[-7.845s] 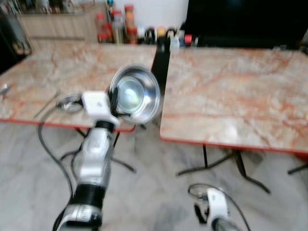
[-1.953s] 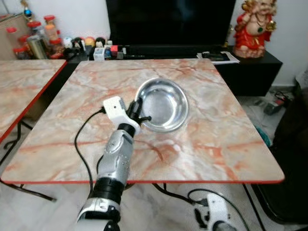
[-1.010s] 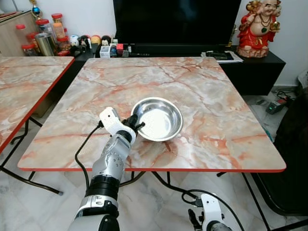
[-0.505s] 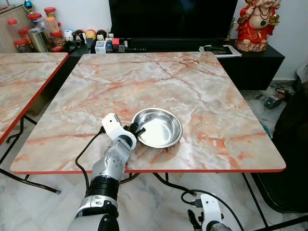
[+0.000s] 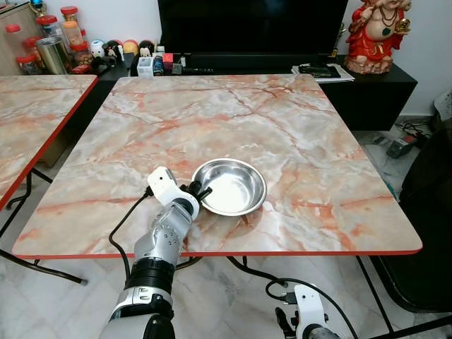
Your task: Setting the table
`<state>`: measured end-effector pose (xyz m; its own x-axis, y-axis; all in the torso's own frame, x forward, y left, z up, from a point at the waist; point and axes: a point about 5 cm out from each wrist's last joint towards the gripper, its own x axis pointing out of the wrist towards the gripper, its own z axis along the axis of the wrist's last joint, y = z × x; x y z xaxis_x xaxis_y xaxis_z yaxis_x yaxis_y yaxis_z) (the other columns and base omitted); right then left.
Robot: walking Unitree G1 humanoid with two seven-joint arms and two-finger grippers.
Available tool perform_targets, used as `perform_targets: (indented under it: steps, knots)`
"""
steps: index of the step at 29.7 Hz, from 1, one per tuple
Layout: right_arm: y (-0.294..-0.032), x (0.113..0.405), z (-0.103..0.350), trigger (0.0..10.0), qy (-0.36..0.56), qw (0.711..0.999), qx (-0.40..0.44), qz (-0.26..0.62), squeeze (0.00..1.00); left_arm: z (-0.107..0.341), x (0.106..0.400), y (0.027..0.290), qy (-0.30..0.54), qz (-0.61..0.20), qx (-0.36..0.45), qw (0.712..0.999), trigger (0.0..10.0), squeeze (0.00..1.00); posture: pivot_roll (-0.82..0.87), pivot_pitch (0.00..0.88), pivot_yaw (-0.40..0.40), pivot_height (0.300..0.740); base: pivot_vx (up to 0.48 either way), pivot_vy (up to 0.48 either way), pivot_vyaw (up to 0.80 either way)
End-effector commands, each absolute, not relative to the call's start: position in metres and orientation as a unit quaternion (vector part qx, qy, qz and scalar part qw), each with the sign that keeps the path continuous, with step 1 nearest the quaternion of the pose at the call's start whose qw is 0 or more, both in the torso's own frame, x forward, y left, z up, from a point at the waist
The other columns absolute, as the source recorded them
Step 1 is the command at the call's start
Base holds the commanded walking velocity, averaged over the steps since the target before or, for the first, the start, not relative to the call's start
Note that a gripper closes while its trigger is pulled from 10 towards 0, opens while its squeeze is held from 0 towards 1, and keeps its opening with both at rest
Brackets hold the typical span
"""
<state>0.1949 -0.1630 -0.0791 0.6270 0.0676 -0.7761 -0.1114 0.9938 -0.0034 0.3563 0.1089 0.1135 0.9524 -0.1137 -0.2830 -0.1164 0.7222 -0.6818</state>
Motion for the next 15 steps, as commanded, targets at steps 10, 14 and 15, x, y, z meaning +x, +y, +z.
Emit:
perform_targets:
  steps: [10, 14, 15]
  knots:
    - [-0.1629, 0.1969, -0.0782, 10.0, 0.429, 0.901, -0.031, 0.053, 0.00, 0.1158, 0.3549, 0.1133, 0.152, 0.007, -0.370, 0.917, 10.0, 1.00, -0.01, 0.000, -0.001, 0.740, 0.000, 0.000, 0.00]
    - [-0.1631, 0.1971, -0.0781, 10.0, 0.429, 0.901, -0.032, 0.054, 0.00, 0.1167, 0.3550, 0.1159, 0.149, 0.012, -0.369, 0.917, 10.0, 1.00, -0.01, 0.000, -0.002, 0.740, 0.000, 0.000, 0.00]
    - [-0.1631, 0.1972, -0.0780, 10.0, 0.429, 0.901, -0.032, 0.054, 0.00, 0.1171, 0.3550, 0.1165, 0.147, 0.013, -0.369, 0.918, 10.0, 1.00, 0.00, 0.000, -0.004, 0.740, 0.000, 0.000, 0.00]
